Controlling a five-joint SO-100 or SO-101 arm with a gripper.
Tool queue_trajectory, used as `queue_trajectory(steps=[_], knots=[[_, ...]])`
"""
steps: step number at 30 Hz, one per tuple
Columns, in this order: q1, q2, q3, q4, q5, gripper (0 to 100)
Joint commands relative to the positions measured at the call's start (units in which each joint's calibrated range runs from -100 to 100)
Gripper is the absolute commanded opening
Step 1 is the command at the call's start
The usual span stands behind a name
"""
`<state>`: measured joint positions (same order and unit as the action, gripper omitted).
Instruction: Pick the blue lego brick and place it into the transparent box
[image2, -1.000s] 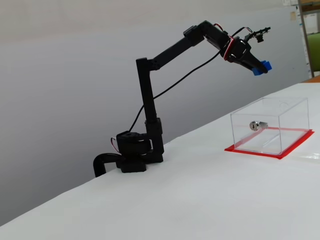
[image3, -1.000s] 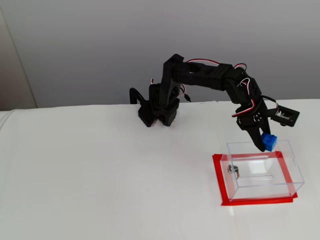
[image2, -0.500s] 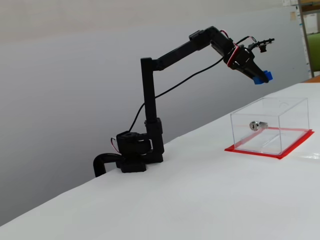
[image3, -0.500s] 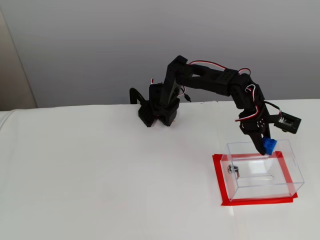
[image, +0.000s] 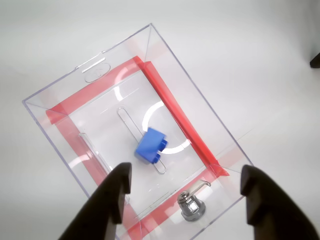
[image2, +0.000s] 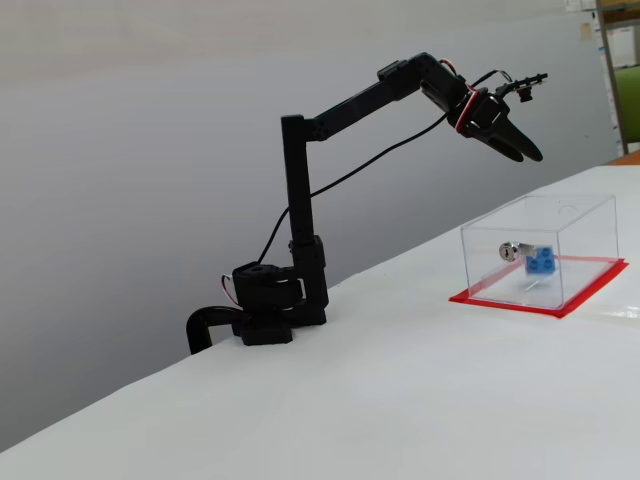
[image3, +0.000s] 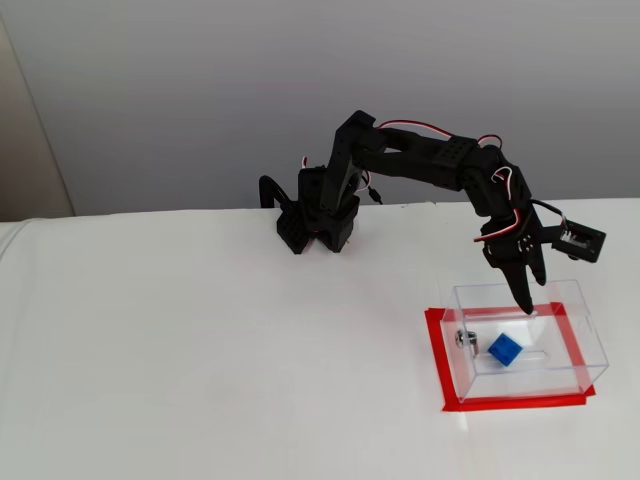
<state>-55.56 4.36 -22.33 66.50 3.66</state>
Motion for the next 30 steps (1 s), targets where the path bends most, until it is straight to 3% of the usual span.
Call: queue_trajectory(steps=[1,21,27,30], knots=[[0.51,-0.58,-0.09,-1.05,-0.74,25],[2.14,-1.51,-0.64,-1.05,-0.53,25],[2.21,-1.68,-1.09,-1.05,-0.38,3],[2.28,-2.62,-1.09,-1.05,-0.32,2]])
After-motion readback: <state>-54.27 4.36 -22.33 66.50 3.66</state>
